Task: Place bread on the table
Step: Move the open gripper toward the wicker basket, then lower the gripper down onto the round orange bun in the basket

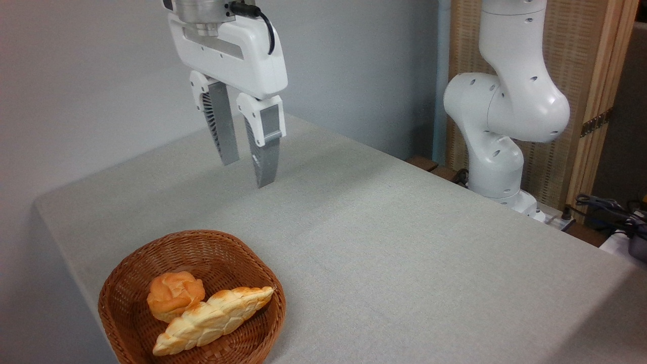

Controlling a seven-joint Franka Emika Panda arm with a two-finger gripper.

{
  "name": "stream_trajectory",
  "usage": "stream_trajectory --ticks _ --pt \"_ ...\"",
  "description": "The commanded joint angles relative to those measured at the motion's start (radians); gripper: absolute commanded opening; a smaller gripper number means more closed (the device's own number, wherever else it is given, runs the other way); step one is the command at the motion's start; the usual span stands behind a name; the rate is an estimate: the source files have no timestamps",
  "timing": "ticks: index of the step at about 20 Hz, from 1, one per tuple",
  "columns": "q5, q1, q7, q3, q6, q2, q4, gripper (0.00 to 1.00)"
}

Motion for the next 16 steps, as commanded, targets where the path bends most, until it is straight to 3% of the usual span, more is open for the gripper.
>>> stream_trajectory --ticks 1,10,16 --pt "-0.002 -0.008 -0.008 0.011 0.075 0.011 -0.012 1.00" --pt "-0.002 -0.008 -0.011 -0.007 0.345 0.110 -0.047 1.00" --pt "0.002 -0.008 -0.009 -0.048 0.426 0.190 -0.049 1.00"
